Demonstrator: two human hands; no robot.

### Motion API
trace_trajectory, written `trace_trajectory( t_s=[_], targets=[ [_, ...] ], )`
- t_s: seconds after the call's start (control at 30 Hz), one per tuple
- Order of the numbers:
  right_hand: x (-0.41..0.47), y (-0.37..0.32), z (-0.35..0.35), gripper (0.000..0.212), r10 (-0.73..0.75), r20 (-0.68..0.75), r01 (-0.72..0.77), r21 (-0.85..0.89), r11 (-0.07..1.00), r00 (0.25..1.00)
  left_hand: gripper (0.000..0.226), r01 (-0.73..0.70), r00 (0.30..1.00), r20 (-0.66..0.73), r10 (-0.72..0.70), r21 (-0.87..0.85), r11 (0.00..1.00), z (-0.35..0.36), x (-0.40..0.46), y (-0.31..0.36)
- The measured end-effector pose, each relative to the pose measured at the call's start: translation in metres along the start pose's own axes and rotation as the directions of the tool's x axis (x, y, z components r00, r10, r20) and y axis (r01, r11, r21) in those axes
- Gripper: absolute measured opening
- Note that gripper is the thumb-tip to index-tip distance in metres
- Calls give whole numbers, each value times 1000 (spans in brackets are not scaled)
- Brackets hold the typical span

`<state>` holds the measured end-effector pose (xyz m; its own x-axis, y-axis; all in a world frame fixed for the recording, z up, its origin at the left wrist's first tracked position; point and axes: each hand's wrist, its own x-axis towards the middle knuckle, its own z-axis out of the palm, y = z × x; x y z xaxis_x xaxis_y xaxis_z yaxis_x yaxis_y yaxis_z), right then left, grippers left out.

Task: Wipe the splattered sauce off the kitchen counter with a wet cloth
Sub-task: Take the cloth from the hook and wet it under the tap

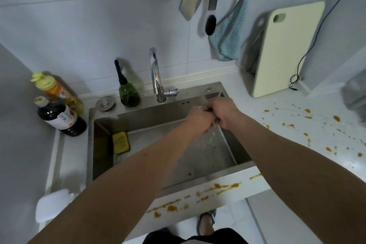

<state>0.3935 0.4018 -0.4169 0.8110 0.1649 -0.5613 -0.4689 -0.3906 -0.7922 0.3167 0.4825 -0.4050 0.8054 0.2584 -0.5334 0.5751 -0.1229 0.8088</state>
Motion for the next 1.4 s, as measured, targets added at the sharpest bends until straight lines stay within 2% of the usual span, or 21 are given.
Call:
trace_trajectory(
  t_s=[0.07,0.13,0.2,0.37,0.5,0.6,0.67,0.77,0.83,0.93,0.97,1.03,1.1,1.13,1.2,1.3,1.4],
  targets=[
    [0,2,-9,12,-38,1,38,4,999,999,22,32,997,74,-28,-62,998,-2,-1,4],
    [-3,6,-16,4,-57,-20,57,35,998,998,28,87,978,202,-56,-149,985,-6,-5,6],
    [-2,9,-20,10,-45,-43,46,33,998,998,31,102,962,269,-54,-170,980,-8,-7,8],
    [-2,15,-12,49,-41,-180,16,-137,990,983,32,101,956,288,-65,-114,988,-5,-9,10],
    [-15,4,-6,53,-58,-219,23,-156,988,974,28,114,962,267,-60,-192,975,-15,-6,2],
    [-15,-6,2,58,47,-89,-45,20,999,995,20,99,980,191,-51,-254,962,-22,-3,-4],
    [-10,-10,11,62,127,28,-129,180,975,992,6,76,990,132,-45,-245,967,-22,-2,-9],
    [-19,-17,24,53,127,156,-164,253,954,980,10,48,999,11,-47,-319,946,-21,2,-14],
    [-27,-22,28,46,60,181,-90,163,983,982,21,56,995,-53,-88,-437,898,-27,7,-16],
    [-30,-25,24,30,-131,169,159,-163,974,977,19,80,991,-41,-131,-598,797,-42,6,-13],
    [-30,-24,20,44,-206,193,247,-221,943,959,15,95,988,-34,-149,-627,773,-47,4,-11],
    [-32,-20,14,80,-329,327,425,-286,859,886,14,142,981,-23,-193,-593,792,-55,4,-7],
    [-29,-12,14,80,-393,428,552,-356,754,814,11,171,982,11,-191,-495,852,-62,3,-5],
    [-27,-7,15,70,-411,440,573,-344,744,798,11,175,984,44,-175,-466,867,-65,2,-5],
    [-26,-2,17,45,-432,400,550,-253,796,808,15,184,982,116,-147,-445,876,-68,-2,-4],
    [-25,-2,20,56,-451,288,504,-142,852,845,18,199,974,189,-127,-429,881,-67,-7,-3],
    [-24,-10,23,54,-348,215,332,107,937,913,16,186,964,252,-84,-415,891,-65,-12,4]
  ],
)
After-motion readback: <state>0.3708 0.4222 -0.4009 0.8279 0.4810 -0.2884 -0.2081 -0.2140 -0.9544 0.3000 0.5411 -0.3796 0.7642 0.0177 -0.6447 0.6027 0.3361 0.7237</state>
